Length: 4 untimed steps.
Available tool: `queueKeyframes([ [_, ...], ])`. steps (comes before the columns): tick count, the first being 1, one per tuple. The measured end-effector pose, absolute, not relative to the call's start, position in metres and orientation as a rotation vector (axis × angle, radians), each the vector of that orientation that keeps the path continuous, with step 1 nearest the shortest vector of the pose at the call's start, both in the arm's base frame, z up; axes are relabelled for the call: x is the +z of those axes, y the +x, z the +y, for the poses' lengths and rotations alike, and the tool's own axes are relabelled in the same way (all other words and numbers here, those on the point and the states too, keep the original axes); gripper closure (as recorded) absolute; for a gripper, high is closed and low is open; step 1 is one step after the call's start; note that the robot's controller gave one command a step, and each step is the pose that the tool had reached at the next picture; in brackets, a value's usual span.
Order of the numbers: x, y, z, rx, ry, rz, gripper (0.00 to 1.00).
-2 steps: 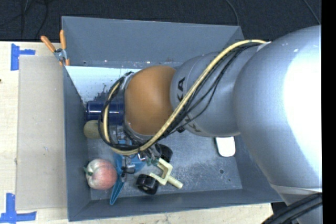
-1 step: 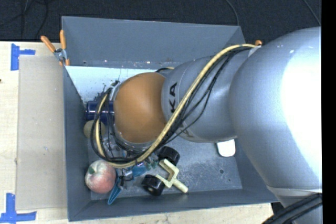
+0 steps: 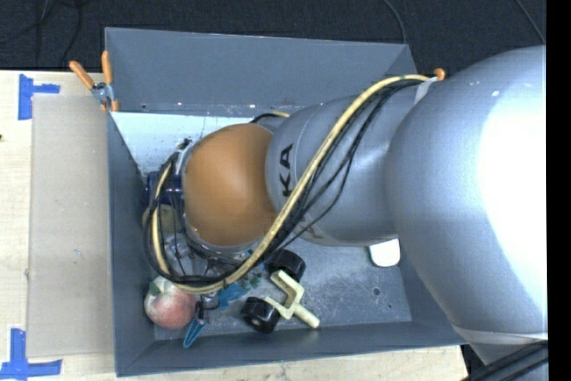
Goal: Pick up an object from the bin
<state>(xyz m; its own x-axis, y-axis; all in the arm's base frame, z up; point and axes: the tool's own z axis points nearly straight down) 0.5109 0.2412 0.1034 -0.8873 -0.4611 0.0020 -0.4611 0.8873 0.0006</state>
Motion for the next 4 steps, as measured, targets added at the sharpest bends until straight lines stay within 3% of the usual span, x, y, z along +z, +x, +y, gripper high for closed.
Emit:
queueKeyframes([
  [1, 0.0794, 0.4909, 0.2465, -0.003, 1.176, -2.917, 0.00],
  [2, 0.0759, 0.4884, 0.2419, -0.002, 1.433, -2.824, 1.00],
  [4, 0.0820, 0.4875, 0.2414, -0.003, 1.430, -2.823, 1.00],
])
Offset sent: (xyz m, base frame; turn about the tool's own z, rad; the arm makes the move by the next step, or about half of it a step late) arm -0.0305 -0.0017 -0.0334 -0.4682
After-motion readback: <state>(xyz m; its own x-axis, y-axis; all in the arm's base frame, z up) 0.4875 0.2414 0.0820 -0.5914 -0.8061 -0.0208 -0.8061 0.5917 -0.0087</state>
